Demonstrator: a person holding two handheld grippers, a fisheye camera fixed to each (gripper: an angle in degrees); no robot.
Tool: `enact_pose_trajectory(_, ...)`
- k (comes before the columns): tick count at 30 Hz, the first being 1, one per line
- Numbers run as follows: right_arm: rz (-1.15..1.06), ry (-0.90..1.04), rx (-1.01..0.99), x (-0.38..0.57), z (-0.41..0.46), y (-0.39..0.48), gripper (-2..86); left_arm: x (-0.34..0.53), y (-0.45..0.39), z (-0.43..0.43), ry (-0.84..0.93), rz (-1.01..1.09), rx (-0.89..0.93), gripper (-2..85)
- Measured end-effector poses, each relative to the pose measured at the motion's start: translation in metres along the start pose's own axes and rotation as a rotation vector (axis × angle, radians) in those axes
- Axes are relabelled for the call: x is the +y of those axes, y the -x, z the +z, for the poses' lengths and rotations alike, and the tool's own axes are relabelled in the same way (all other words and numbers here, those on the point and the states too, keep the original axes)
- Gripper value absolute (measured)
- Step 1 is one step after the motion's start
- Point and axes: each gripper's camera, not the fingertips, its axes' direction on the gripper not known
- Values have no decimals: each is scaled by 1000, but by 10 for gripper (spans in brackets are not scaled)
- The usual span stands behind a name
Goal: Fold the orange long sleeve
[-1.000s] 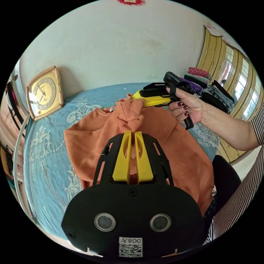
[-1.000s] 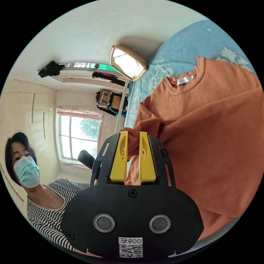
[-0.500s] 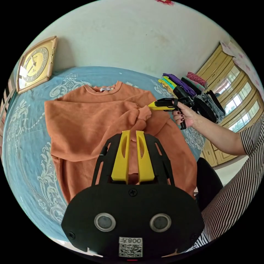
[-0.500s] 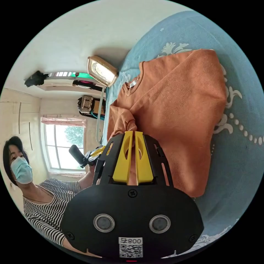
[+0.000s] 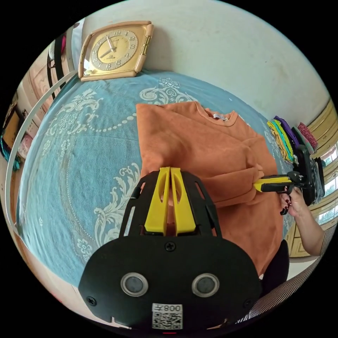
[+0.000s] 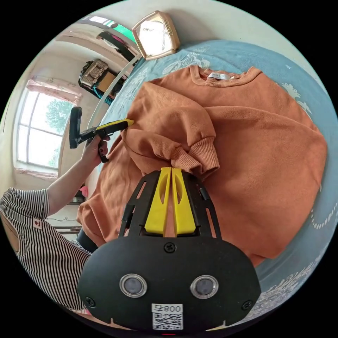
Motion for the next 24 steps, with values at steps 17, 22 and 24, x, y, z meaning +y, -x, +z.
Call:
enact_pose_trajectory(17,-43,-205,119,7,-32,69,1,32,-89,24,87,283,343,3)
enact_pose_trajectory(22,3,-18,125,-13,6,48,1,46,-97,26,105,337,298,3)
enact_pose_trajectory(24,-2,-13,140,-18,10,51,1,50,-99,24,97,349,281,2)
